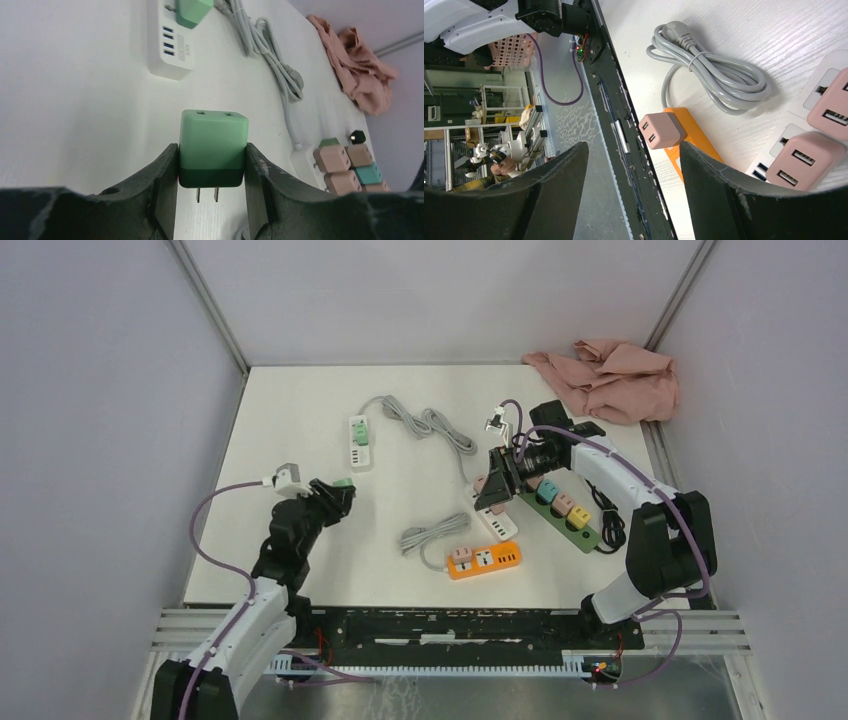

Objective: Pull the plug off the socket
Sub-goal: Place the plug at the center of the board.

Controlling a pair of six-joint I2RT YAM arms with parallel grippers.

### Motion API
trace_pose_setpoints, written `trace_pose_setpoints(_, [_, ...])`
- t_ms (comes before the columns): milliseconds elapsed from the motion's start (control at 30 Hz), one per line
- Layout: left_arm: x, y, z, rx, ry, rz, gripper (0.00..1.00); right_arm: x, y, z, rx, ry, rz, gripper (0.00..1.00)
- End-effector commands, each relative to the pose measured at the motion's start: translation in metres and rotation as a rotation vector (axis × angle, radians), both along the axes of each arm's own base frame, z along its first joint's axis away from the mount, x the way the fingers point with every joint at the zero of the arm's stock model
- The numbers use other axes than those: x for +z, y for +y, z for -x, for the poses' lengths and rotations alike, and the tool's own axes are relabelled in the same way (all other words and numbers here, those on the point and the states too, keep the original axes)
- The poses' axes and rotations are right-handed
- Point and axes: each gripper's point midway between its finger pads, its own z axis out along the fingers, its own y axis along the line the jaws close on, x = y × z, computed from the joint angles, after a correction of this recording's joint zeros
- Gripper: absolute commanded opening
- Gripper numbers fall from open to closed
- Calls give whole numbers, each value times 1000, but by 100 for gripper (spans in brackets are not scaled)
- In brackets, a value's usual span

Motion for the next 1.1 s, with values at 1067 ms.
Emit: trace_pose_setpoints(1067, [-73, 144, -7, 871, 368, 319, 38, 22, 0, -6, 12, -79, -46, 72])
